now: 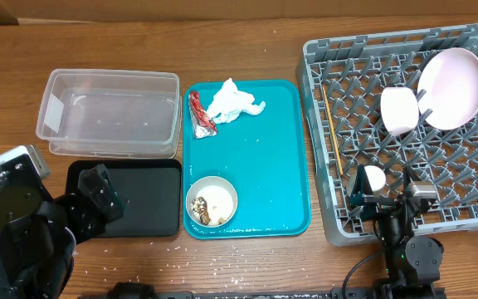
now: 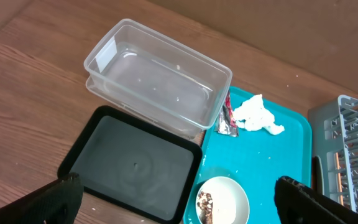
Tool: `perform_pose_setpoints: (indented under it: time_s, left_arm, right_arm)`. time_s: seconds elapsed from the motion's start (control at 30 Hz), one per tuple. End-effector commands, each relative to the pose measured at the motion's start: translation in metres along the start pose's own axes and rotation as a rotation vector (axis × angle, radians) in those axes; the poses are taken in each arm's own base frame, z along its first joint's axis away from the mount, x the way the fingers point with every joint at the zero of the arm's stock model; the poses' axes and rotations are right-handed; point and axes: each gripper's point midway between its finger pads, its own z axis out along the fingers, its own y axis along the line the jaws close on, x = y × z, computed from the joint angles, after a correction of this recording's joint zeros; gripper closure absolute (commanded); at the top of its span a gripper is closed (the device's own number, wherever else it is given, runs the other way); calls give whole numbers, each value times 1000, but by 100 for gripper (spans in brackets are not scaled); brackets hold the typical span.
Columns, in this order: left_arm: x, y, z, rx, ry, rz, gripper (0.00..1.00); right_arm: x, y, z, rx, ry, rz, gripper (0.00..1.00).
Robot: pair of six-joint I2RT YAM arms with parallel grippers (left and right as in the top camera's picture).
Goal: Sort waste into correct bins and load items into the dishwasher
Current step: 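Reach the left gripper to the white rice bowl and grasp its rim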
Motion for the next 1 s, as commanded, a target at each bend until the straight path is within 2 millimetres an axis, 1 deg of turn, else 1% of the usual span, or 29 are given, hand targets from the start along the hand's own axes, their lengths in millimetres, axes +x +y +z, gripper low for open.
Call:
perform_pose_setpoints:
  time_s: [0.0,0.27,0.33,0.4,0.47,0.53,0.6,0.63,0.67,0.73,0.77,0.8,0.83,0.9,0.93,0.97]
  left_arm:
    - [-1,1,-1,-9,-8,1,0]
    - [-1,1,-1,-10,-8,1,0]
    - [-5,-5,-1,25,-17,-48,0]
    - [-16,-15,-2,70,-57,-96,0]
    - [-27,-32,-3,157,-84,-103,0]
    - [-36,-38,-5,182,-118,-111,0]
    - [-39,-39,-5,191,-131,-120,0]
    - [-43,-45,-5,214,-138,-122,0]
    - [-42,-54,-2,254,-120,-104,0]
    - [-28,-80,10,364,-16,-23,0]
    - [-13,-93,22,409,80,1,0]
    - [2,-100,34,426,171,7,0]
    - [18,-105,48,426,262,13,0]
    - [58,-112,85,390,470,24,0]
    - [78,-114,100,370,569,29,0]
    - [96,-118,113,361,659,38,2]
  right_arm:
    - [1,-1,0,-1,-7,2,0]
    - [1,-1,0,0,-7,2,0]
    - [1,-1,0,0,-8,2,0]
    - [1,-1,0,0,-7,2,0]
    - [1,-1,0,0,-7,2,0]
    - [1,-1,0,0,-7,2,0]
    - [1,-1,0,0,-8,2,0]
    - [1,-1,0,0,-7,2,0]
    - [1,-1,0,0,-7,2,0]
    - [1,-1,0,0,-7,2,0]
    - [1,-1,0,0,-7,2,0]
    - [1,-1,0,0,-7,2,0]
    - [1,-1,0,0,-7,2,0]
    - [1,-1,0,-1,-7,2,0]
    - [1,-1,0,-1,-7,2,0]
    - [1,-1,0,0,-7,2,0]
